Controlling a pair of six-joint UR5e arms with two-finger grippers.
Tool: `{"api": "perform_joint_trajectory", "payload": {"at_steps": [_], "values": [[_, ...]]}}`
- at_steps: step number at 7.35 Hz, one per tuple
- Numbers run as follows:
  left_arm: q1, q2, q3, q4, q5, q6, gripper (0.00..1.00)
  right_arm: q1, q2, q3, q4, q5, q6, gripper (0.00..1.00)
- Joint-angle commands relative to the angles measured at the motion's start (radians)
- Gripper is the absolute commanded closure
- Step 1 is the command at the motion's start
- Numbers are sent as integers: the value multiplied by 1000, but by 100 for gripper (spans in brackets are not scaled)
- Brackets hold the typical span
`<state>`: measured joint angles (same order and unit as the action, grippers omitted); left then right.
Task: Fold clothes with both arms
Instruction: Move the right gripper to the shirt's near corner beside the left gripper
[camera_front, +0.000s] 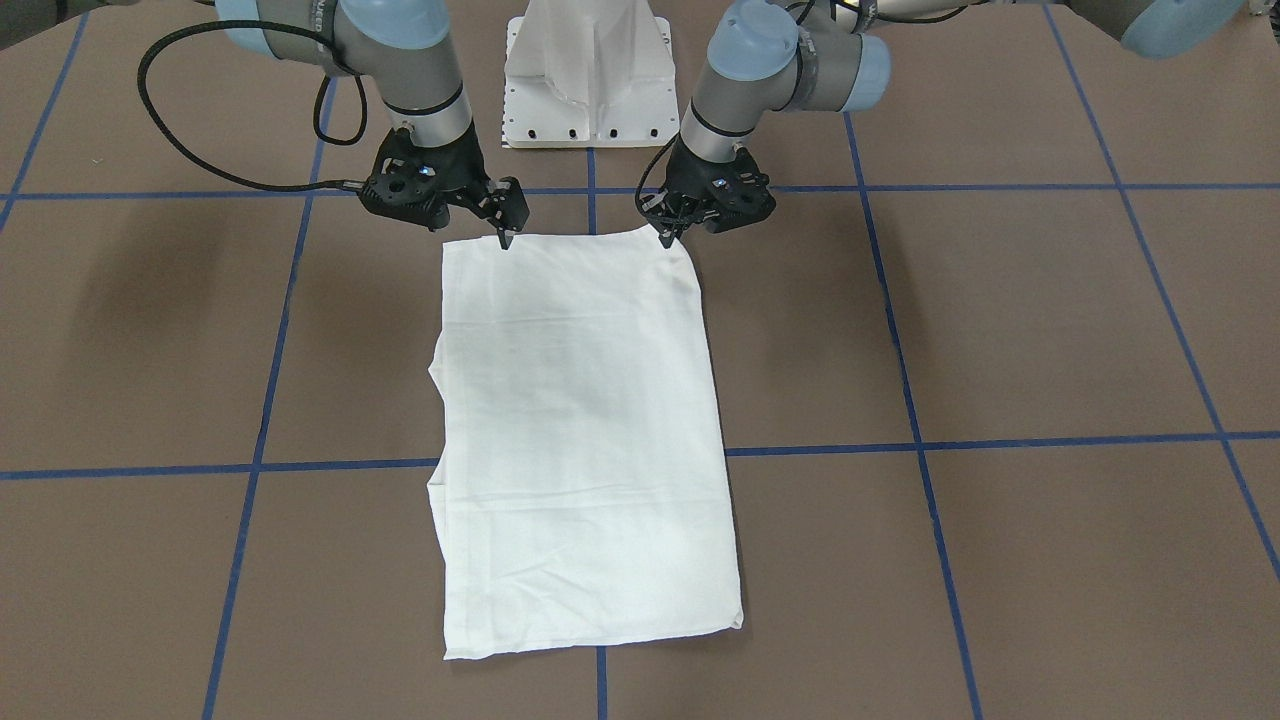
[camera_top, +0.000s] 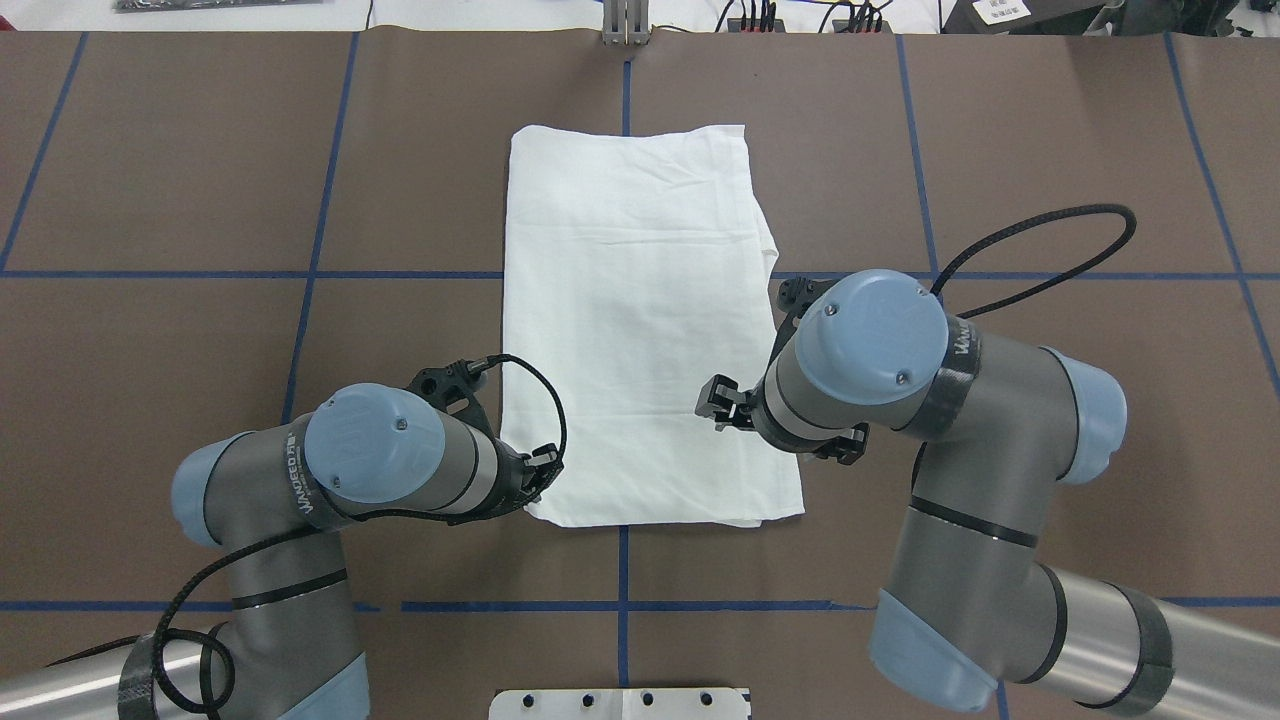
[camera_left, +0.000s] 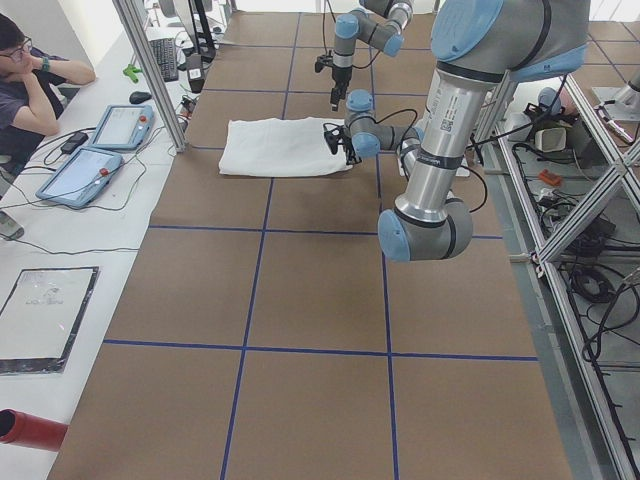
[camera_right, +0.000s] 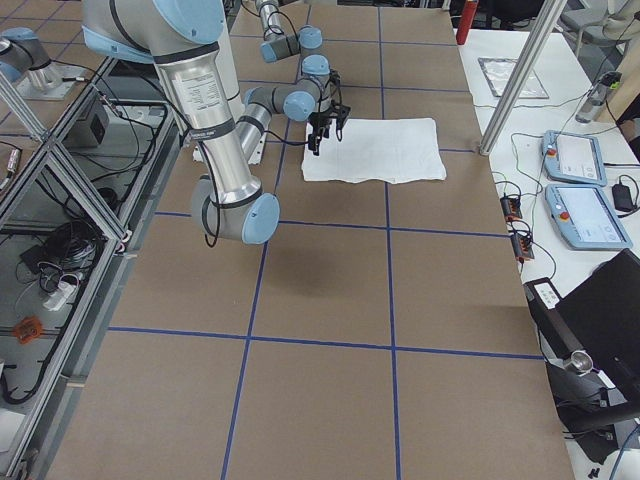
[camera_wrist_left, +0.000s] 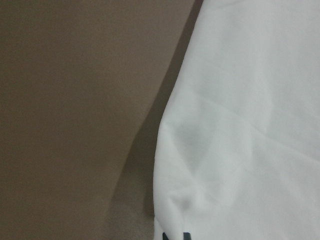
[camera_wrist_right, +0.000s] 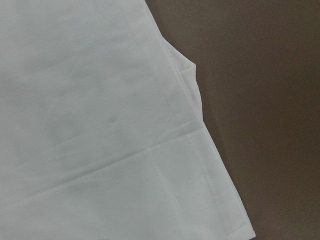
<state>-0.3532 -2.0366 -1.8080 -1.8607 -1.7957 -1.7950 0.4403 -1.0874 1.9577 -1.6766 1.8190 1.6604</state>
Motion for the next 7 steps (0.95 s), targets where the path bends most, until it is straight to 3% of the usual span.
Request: {"api": "perform_joint_trajectory", "payload": {"at_steps": [1, 7], "values": [[0, -1, -4, 0, -1, -1, 100, -35, 4, -34, -2, -18, 188, 0], [2, -5, -4, 0, 1, -1, 100, -80, 18, -125, 0, -18, 197, 0]]}}
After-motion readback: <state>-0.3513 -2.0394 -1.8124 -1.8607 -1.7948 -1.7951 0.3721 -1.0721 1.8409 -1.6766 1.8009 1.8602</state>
